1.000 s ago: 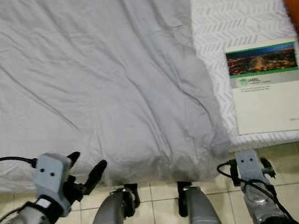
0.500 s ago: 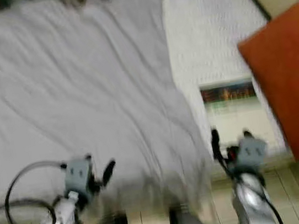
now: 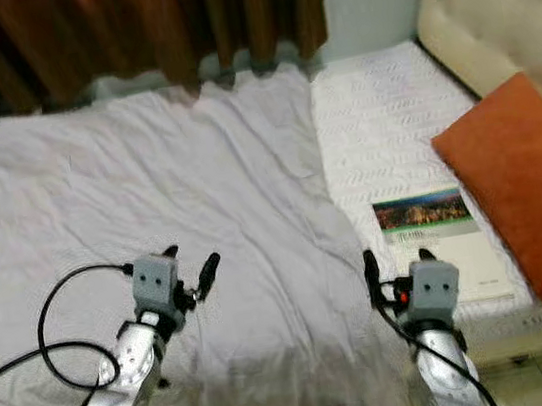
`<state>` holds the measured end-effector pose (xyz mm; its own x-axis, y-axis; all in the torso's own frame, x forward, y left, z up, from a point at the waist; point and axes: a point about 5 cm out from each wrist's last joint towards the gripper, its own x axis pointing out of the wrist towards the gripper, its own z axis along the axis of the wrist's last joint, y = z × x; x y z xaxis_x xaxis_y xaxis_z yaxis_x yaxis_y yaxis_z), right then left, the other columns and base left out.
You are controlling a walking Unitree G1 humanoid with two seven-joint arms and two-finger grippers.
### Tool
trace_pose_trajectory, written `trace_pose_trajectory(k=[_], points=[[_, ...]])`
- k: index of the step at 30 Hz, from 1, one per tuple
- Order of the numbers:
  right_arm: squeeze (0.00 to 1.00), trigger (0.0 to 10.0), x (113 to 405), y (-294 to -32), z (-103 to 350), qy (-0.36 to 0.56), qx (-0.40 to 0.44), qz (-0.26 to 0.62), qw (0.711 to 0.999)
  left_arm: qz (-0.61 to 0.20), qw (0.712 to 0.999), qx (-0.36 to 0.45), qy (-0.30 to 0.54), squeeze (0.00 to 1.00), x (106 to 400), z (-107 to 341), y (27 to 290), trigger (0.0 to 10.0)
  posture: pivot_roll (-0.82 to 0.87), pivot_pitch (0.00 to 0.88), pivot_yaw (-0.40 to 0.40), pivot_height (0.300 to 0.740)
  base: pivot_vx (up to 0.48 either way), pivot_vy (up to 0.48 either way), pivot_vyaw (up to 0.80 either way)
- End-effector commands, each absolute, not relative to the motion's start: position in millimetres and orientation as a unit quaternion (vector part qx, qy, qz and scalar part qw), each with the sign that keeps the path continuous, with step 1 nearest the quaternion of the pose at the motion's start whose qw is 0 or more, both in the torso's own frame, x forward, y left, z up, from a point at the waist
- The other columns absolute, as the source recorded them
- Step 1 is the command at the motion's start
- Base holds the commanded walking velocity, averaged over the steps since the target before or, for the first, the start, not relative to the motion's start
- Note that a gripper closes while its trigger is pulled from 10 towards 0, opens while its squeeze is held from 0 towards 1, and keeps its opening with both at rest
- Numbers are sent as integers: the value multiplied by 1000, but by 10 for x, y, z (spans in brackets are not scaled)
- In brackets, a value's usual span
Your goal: Clean up the room
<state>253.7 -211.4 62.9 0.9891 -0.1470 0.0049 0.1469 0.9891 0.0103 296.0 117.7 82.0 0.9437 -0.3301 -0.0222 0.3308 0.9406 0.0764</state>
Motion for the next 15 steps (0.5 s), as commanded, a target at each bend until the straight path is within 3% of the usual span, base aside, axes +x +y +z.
trace_pose_trajectory(k=[1, 4, 11, 15], points=[[0, 10000, 2492, -2181, 587, 12, -5, -81, 997, -164, 985, 37, 23, 0, 2938, 724, 1185, 10000, -92, 0, 56, 740, 0, 0, -725], [0, 10000, 2457, -2200, 559, 21, -9, -83, 996, -169, 984, 45, 18, 0, 2937, 709, 1184, 10000, -97, 0, 58, 740, 0, 0, -725], [0, 10000, 2403, -2270, 531, 35, -24, -84, 996, -182, 983, 13, 28, 0, 2895, 630, 1158, 10000, -107, 0, 51, 740, 0, -480, -725], [0, 10000, 2287, -2358, 468, 62, -41, -80, 994, -173, 983, -1, 59, 0, 2835, 495, 1190, 10000, -111, 0, 6, 740, 0, 0, -723]])
